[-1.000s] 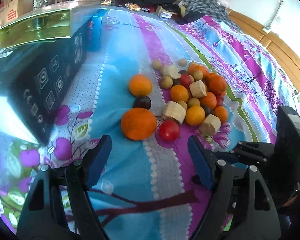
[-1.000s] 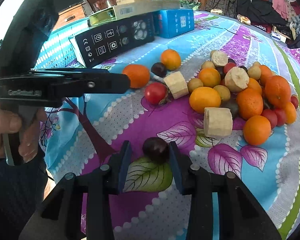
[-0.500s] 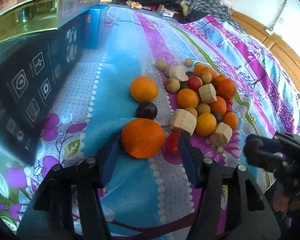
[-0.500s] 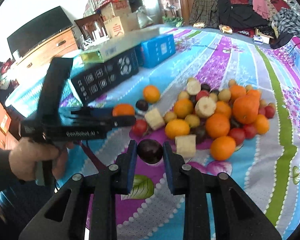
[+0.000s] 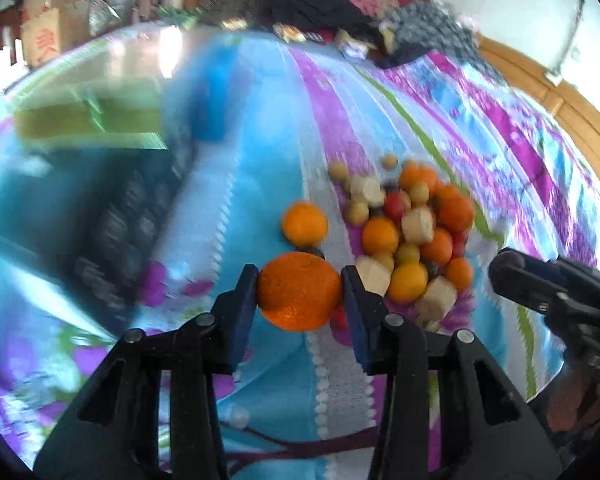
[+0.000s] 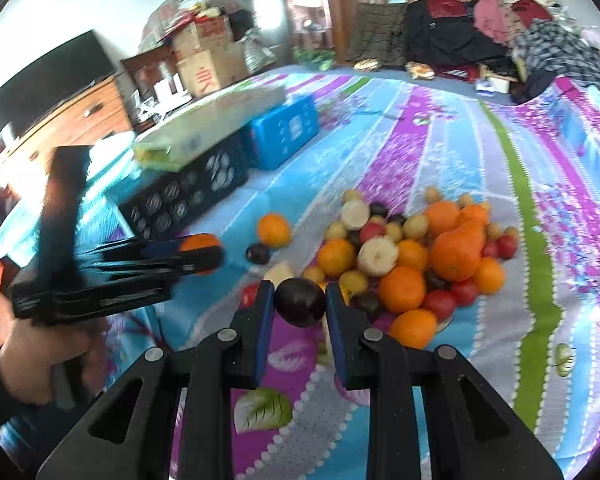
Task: Organize fruits
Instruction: 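Carry the orange and plum over the light-blue basket with both tools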
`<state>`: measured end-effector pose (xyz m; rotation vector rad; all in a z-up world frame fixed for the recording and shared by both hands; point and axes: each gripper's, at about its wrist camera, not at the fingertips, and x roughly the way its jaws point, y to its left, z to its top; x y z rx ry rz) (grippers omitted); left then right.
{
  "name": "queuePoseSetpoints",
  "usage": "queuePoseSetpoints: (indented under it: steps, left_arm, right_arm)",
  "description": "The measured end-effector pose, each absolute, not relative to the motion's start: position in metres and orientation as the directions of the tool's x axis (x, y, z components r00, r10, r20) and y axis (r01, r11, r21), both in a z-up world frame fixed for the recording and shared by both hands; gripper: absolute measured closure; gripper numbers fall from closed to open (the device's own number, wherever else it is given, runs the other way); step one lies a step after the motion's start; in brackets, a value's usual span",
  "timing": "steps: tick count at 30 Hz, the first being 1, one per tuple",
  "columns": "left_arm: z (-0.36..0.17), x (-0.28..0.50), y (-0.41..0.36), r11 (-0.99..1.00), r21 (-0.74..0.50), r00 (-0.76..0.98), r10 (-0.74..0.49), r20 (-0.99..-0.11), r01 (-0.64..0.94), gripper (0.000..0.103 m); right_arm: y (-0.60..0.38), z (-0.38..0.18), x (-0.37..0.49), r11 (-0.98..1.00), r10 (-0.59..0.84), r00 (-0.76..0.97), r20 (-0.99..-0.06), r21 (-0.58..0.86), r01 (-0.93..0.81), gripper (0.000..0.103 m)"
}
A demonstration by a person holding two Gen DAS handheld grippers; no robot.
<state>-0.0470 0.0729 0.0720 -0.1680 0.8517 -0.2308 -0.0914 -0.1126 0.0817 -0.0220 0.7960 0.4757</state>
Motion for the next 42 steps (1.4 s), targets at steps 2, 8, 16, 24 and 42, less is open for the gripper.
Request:
queuePoseSetpoints:
  steps: [2,8,16,24,42]
  left_arm:
    - [0.094,-0.054,0.079,0.970,-0.215,0.675,-0.232,-0.701,0.111,0.060]
    - [0.151,-0.065,0.112,0.985,-0.171,0.753,-0.121,-0.647,0.011,0.060]
    - [0.197,-0.081,0.169,0.977,-0.183,0.791,-0.026,-0.611,-0.109,0.060]
    - [0.221,-0.102,0.231,0.948,-0.185,0.794,0.099,-0.600,-0.258,0.060]
    - [0.176,-0.129,0.346,0.839,-0.210,0.661,0.215,-0.719,-0.501,0.060]
  right_arm:
    - [-0.111,0.095,-0.087,0.916,0.359,0.632,-0.687,0.130,-0.379,0.074]
    - [-0.099,0.140,-0.074,0.945,0.297,0.699,-0.651,0.094,-0.313,0.074]
    - [-0.058,0.189,-0.058,0.932,0.324,0.714,-0.621,0.080,-0.354,0.074]
    - [0.024,0.239,-0.052,0.876,0.424,0.698,-0.577,0.068,-0.477,0.074]
    - [0.231,0.213,-0.060,0.667,0.570,0.385,-0.726,0.135,-0.733,0.074]
